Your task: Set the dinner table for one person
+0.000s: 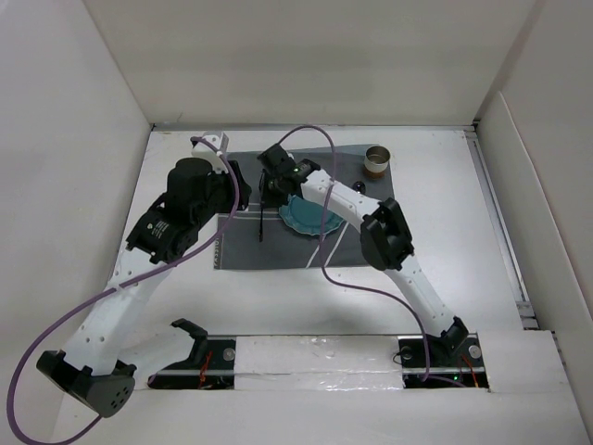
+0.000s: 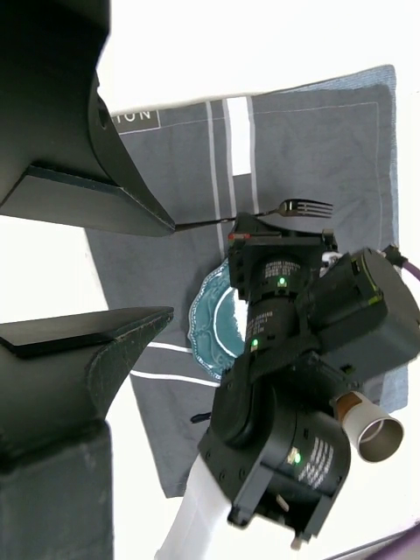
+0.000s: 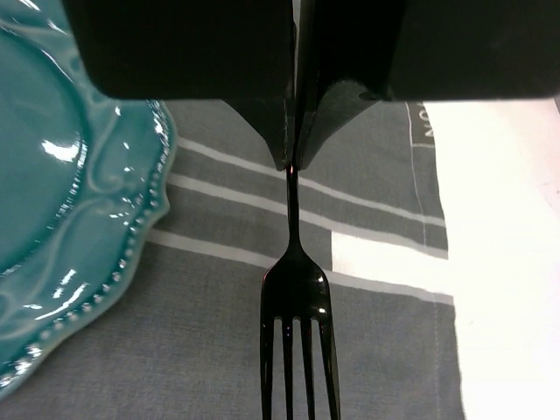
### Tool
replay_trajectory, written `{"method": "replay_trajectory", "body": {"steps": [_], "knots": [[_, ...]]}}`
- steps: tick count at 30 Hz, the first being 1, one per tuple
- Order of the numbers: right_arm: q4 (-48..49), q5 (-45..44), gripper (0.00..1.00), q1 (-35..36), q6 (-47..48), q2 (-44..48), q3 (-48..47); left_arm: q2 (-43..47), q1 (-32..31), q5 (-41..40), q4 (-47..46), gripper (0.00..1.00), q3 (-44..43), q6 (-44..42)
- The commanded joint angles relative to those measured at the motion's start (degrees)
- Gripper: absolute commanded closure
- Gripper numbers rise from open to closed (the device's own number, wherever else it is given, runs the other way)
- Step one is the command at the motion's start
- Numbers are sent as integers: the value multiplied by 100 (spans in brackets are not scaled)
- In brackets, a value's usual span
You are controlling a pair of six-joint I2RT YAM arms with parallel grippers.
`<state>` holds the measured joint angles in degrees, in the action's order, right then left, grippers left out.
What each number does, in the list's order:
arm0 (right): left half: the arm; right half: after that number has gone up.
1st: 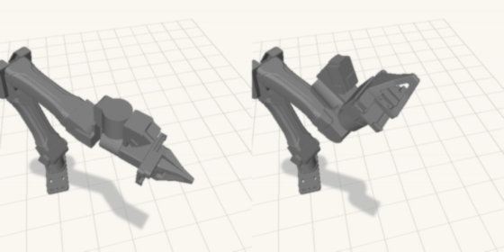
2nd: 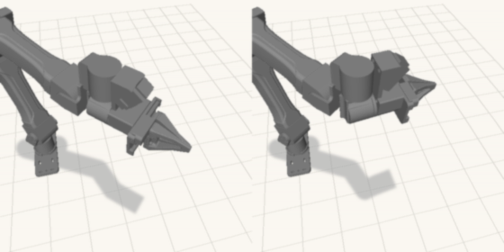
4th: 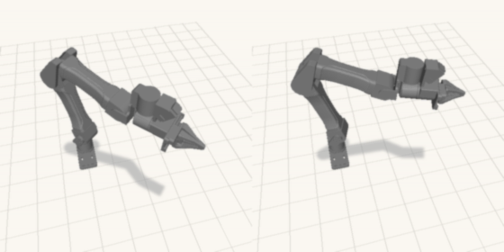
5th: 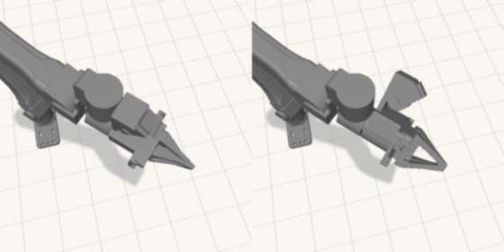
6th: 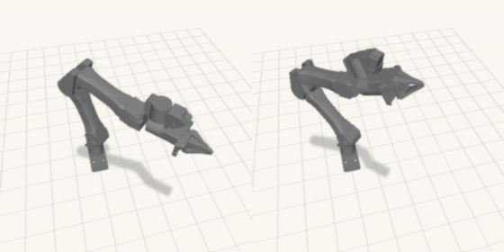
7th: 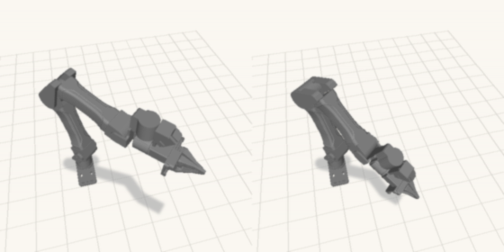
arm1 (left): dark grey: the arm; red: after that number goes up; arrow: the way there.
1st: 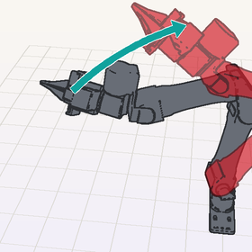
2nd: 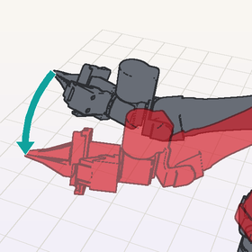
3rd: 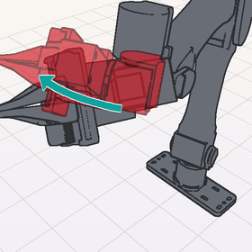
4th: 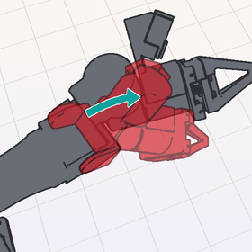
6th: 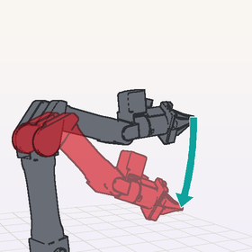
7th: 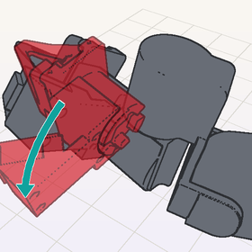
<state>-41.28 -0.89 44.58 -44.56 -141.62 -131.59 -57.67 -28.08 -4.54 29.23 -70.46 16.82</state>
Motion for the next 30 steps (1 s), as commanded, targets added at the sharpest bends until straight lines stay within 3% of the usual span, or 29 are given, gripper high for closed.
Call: {"method": "replay_trajectory", "body": {"steps": [1,12,15,16,21,23,24,27,28,30], "knots": [[278,-113,100,104,-299,-269,-437,177,-23,102,-84,65,93,41],[190,35,98,104,-185,-647,-534,239,-23,67,-163,65,146,58],[164,236,81,104,-150,-595,-604,230,-23,49,-181,65,102,67],[199,281,70,104,-141,-542,-613,230,-23,32,-164,65,85,67],[532,676,45,104,-1,90,-614,89,-23,-178,-137,64,-134,-29],[638,800,37,-10,69,571,-579,-16,-23,-267,-111,61,-354,-64],[812,1027,26,-80,139,940,-422,-95,-23,-363,-120,54,-598,-100],[876,1388,20,-247,263,1478,-193,-209,-23,-425,-128,48,-845,-117],[876,1476,1,-361,420,1662,-87,-271,-23,-460,-163,46,-908,-117],[937,1618,0,-476,614,2321,385,-315,-23,-487,-207,43,-1092,-117]]}}
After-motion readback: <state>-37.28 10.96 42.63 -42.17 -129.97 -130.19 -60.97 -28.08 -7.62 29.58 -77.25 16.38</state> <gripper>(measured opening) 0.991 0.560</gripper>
